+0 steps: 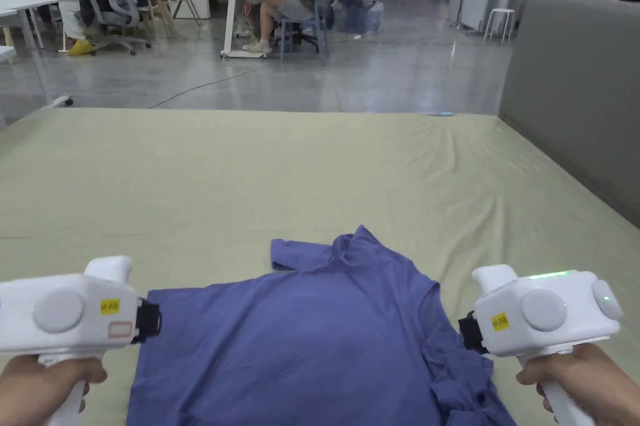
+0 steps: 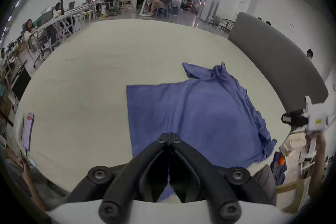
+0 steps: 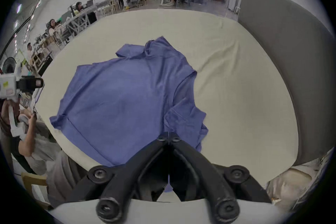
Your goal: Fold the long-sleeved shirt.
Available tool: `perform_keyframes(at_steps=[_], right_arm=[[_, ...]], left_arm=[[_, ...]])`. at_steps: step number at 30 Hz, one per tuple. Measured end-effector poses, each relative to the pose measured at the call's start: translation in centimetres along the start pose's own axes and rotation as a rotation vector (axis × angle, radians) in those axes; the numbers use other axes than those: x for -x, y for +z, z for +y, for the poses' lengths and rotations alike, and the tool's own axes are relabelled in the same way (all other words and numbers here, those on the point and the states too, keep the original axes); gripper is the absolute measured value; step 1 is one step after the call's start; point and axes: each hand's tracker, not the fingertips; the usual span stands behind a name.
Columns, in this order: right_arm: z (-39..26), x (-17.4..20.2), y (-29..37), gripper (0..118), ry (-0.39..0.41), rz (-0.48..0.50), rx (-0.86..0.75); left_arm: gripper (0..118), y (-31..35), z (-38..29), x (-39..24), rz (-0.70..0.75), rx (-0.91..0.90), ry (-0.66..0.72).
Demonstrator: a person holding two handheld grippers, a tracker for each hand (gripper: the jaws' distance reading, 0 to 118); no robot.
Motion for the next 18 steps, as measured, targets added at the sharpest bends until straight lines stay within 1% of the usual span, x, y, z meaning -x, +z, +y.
perform_keyframes(at_steps=[2,4,5,6,7,8,9,11,13,15,16,17,18], right_arm=[[1.2,-0.6,-0.4,0,0.019,-0.011,-0.003],[2.4,-0.4,-1.3,0,0.032,-0.020,0.000],[2.9,-0.7,-1.6,0,0.032,-0.018,0.002],[3.3,-1.1,-1.9,0,0.031,-0.012,0.006],[3.8,-1.1,-2.6,0,0.027,-0.004,0.012],[4.3,-1.1,-3.3,0,0.024,0.002,0.019],[4.7,-1.0,-3.9,0,0.024,0.006,0.025],[5.4,-1.7,-5.0,0,0.028,0.009,0.040],[6.1,-1.7,-6.0,0,0.029,0.011,0.054],[6.9,-2.3,-6.9,0,0.032,0.011,0.072],[7.4,-2.4,-7.5,0,0.033,0.008,0.077],[7.9,-2.6,-8.1,0,0.038,0.001,0.085],[8.4,-2.9,-8.6,0,0.042,-0.003,0.092]], left_arm=[[0,-2.6,3.0,0.7,0.001,0.004,0.068],[0,-6.0,5.8,1.9,0.006,0.036,0.124],[17,-8.0,7.0,2.4,0.038,0.059,0.150],[63,-9.8,8.0,2.9,0.079,0.085,0.141],[98,-12.3,9.2,3.7,0.101,0.123,0.120],[114,-14.7,9.8,4.4,0.102,0.178,0.120],[115,-16.4,10.1,5.0,0.125,0.215,0.137],[115,-19.4,10.5,6.0,0.174,0.224,0.224],[114,-21.4,10.3,6.9,0.144,0.254,0.291],[113,-23.1,9.8,6.9,0.142,0.316,0.300],[109,-23.8,9.4,6.8,0.176,0.335,0.270],[99,-24.3,8.9,6.3,0.235,0.341,0.217],[92,-24.2,8.5,5.9,0.276,0.347,0.159]])
